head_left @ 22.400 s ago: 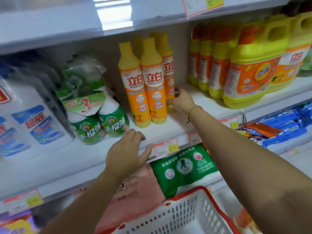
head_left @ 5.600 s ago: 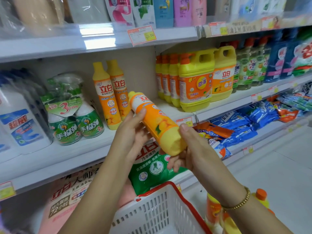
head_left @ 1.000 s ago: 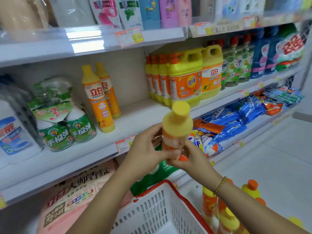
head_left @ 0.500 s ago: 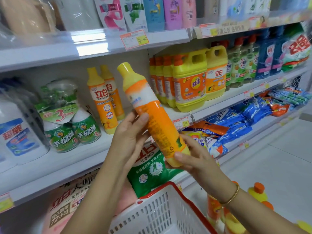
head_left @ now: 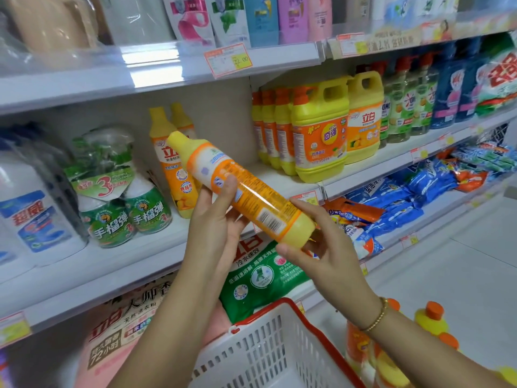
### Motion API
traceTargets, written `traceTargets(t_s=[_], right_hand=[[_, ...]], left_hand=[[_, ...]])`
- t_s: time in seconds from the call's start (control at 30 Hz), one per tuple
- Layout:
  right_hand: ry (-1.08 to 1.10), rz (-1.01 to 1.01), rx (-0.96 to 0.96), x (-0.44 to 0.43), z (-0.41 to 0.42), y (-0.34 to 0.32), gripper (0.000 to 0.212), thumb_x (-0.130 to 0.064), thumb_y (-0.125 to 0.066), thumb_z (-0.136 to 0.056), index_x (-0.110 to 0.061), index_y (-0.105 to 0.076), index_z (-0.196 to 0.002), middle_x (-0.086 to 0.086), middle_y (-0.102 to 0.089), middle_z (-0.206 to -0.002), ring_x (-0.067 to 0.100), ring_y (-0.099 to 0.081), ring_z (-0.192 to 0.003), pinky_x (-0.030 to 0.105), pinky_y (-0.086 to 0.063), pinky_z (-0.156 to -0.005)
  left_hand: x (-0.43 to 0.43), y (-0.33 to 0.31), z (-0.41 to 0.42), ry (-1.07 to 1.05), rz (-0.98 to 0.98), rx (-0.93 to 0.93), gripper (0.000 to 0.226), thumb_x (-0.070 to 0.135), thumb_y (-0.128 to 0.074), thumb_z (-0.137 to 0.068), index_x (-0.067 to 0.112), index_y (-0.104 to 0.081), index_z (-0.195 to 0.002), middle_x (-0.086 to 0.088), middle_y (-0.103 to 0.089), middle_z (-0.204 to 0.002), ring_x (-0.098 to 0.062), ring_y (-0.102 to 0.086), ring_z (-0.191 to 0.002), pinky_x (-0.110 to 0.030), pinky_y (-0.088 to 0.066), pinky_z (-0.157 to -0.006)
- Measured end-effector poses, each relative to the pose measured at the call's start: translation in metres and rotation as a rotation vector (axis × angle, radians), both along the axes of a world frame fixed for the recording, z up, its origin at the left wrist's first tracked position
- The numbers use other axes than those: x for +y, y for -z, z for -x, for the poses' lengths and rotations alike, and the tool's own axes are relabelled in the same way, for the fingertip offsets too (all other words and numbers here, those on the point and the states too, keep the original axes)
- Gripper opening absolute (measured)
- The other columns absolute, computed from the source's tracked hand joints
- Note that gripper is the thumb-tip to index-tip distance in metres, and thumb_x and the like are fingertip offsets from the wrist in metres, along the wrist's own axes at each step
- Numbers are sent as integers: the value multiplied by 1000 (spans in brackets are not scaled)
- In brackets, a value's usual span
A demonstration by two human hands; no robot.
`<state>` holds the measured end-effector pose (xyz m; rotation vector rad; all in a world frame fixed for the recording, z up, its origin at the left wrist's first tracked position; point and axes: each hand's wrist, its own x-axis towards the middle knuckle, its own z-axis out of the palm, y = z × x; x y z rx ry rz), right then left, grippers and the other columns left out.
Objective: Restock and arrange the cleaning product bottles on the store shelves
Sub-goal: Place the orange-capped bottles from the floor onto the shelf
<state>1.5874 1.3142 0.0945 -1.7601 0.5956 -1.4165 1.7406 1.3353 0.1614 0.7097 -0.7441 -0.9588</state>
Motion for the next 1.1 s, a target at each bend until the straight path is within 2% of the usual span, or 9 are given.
traceTargets(t_s=[0.1, 0.23, 0.3, 0.37, 0.47, 0.63, 0.8, 0.93, 1.1], right_hand=[[-446, -431, -273, -11, 10, -7, 56, -30, -81, -67, -15, -62, -117, 2, -65, -97, 18, -64, -80, 25, -54, -67], [-830, -916, -552, -20, 10, 5, 57, -30, -88, -60, -4, -69, -108, 26, -63, -104, 31, -62, -76, 26, -48, -50], [-747, -876, -487, -23, 6, 8, 59, -38, -87, -63, -10, -67, -111, 26, -61, -112, 29, -62, -79, 26, -48, -52], [-460, -676, -197, -23, 4, 10, 61, -40, -85, -65, -25, -60, -119, 19, -61, -118, 27, -64, -85, 25, -53, -64], [-215, -432, -5, -20, 3, 14, 54, -36, -82, -70, -36, -56, -118, 5, -63, -111, 20, -66, -92, 25, -54, -72], [-600, -648, -177, -17, 6, 21, 61, -44, -84, -61, -22, -66, -114, 12, -62, -105, 25, -58, -90, 25, -45, -65], [-1004, -886, -276, -18, 15, 19, 53, -39, -75, -79, -5, -64, -119, 23, -57, -104, 29, -58, -82, 26, -47, -63], [-977, -850, -126, -10, 18, -4, 69, -58, -72, -74, -2, -62, -114, 25, -54, -90, 24, -58, -53, 24, -49, -45], [-725, -679, 178, 6, 15, -46, 74, -72, -38, -80, -3, -58, -91, 17, -60, -58, 16, -54, -38, 20, -44, -40]], left_hand=[[2, 0, -5, 81, 70, -43, 57, 23, -61, -80, 16, -49, -135, 0, -72, -104, -15, -69, -98, -38, -57, -81], [5, -3, -1, 70, 84, -136, 52, 13, -65, -72, 16, -55, -123, 1, -71, -93, -11, -69, -84, -29, -56, -70], [5, -2, 4, -56, 50, -211, 57, 12, -71, -68, 15, -56, -123, -1, -72, -98, -13, -70, -85, -24, -55, -65], [3, 0, 8, -201, 16, -273, 63, 9, -77, -69, 16, -54, -127, -2, -72, -105, -14, -71, -90, -24, -55, -65], [1, 1, 11, -322, -4, -367, 67, 13, -82, -71, 21, -52, -130, 0, -71, -109, -15, -70, -95, -33, -59, -75], [3, -2, 11, -173, 51, -493, 91, 17, -84, -69, 33, -35, -143, 3, -63, -123, -12, -66, -106, -34, -58, -82], [6, 1, 1, 70, -1, -456, 96, 14, -83, -66, 39, -33, -144, -6, -65, -122, -21, -67, -105, -38, -57, -78], [6, -5, -1, 79, -143, -272, 68, 22, -72, -67, 22, -51, -132, -5, -73, -102, -19, -72, -88, -38, -60, -68], [3, -2, 0, 213, -380, 58, 36, 25, -59, -86, 0, -57, -112, -24, -67, -107, -31, -65, -100, -48, -48, -94]])
